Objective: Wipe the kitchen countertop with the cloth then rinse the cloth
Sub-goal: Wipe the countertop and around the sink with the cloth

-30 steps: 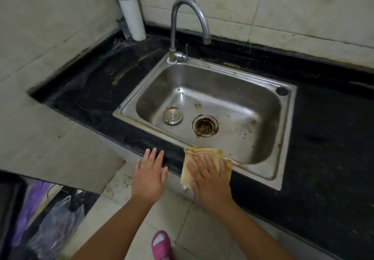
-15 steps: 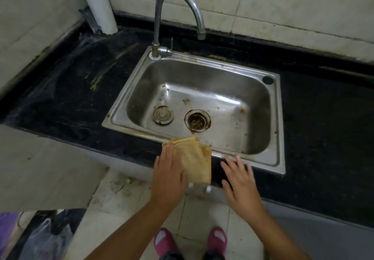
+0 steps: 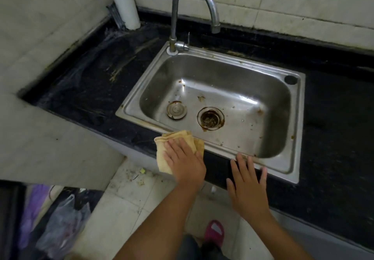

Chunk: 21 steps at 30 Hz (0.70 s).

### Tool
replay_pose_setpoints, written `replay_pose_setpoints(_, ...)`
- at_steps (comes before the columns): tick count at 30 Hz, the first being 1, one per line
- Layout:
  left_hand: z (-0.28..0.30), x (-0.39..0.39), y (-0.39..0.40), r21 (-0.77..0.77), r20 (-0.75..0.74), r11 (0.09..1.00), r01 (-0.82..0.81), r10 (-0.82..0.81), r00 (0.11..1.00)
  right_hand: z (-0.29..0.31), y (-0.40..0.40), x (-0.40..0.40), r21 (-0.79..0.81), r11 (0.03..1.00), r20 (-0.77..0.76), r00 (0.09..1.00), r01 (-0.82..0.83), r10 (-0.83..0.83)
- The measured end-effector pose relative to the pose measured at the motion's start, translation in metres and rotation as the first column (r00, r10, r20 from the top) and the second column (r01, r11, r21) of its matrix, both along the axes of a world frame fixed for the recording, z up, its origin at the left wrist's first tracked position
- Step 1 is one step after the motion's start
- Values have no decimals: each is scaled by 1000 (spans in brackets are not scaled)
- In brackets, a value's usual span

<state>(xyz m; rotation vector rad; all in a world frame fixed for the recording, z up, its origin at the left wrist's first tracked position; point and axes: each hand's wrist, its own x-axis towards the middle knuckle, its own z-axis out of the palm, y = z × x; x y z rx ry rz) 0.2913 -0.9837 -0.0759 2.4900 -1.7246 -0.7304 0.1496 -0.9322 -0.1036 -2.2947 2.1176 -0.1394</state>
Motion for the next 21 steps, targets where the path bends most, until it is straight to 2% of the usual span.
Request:
replay_pose_setpoints(5,-6,51,-9,-32,129,994,-103,106,986,4,-11,27,34,992,14,992,-124,124)
replay_pose_setpoints(11,-3,95,-28,-63,147,987,-147,155,977,10,-52,81,25,978,64,977,-207,206)
replay_pose_setpoints(15,-8,137,-37,-99,165,984,-146,161,973,4,-63,104,-11,953,29,952,-304,304)
replay_pose_setpoints(21,-6,193,-60,-72,195,995,-75,88,977,4,-85,144,-56,969,70,967,-242,245)
